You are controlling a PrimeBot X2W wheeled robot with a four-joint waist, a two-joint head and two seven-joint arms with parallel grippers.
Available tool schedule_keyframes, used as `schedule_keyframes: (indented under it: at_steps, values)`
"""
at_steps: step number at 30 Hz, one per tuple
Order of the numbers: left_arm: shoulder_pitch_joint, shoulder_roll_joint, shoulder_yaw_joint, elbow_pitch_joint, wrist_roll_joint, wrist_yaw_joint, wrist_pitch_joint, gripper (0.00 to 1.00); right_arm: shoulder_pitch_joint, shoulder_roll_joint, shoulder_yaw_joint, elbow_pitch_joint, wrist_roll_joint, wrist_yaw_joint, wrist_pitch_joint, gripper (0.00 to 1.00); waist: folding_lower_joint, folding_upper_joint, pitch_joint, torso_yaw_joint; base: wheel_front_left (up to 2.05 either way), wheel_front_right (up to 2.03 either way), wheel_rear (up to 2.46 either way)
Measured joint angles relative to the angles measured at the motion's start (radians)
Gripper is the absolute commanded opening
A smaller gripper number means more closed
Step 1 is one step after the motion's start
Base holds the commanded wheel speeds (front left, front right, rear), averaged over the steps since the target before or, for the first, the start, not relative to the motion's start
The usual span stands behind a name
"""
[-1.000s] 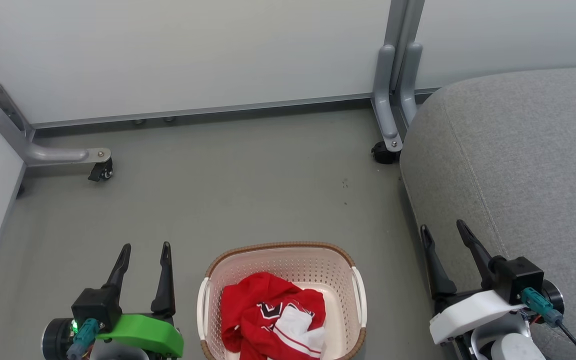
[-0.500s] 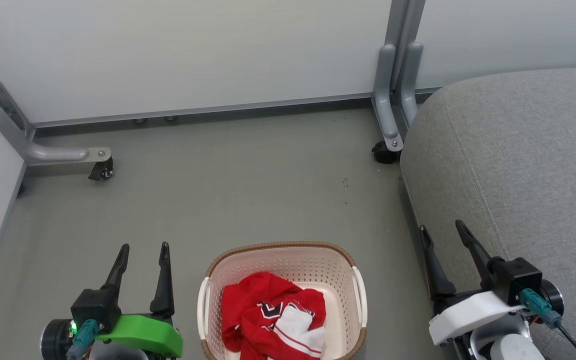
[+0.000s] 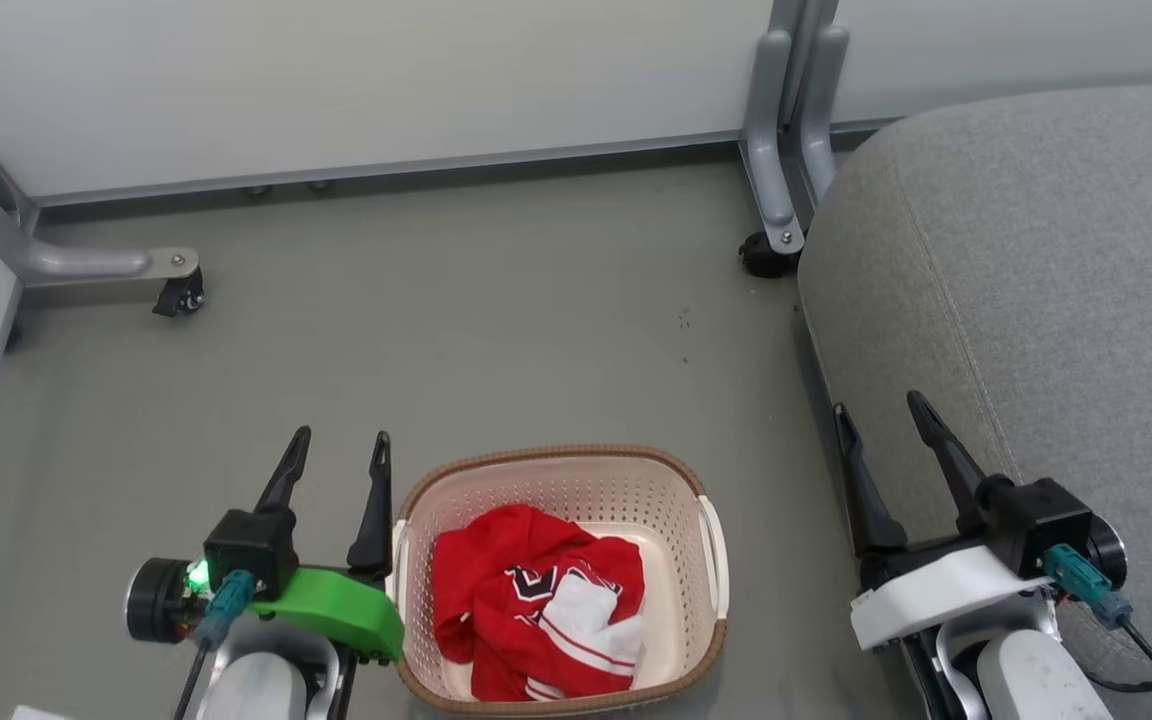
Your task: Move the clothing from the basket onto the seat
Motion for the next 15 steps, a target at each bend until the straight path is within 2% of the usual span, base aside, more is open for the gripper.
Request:
schedule_keyframes:
  at_steps: [7, 15]
  values:
    - [-0.131, -0.001, -0.086, 0.140, 0.035, -0.006, 0.000, 1.00, -0.055, 0.000, 0.018, -0.032, 0.000, 0.000, -0.002, 1.00, 0.0000, 0.0000, 0.089, -0.024, 0.00, 0.00, 0.00]
    - [-0.316, -0.001, -0.183, 0.374, 0.070, -0.004, 0.000, 1.00, -0.132, 0.000, 0.043, -0.067, 0.010, 0.000, -0.014, 1.00, 0.0000, 0.0000, 0.219, -0.061, 0.00, 0.00, 0.00]
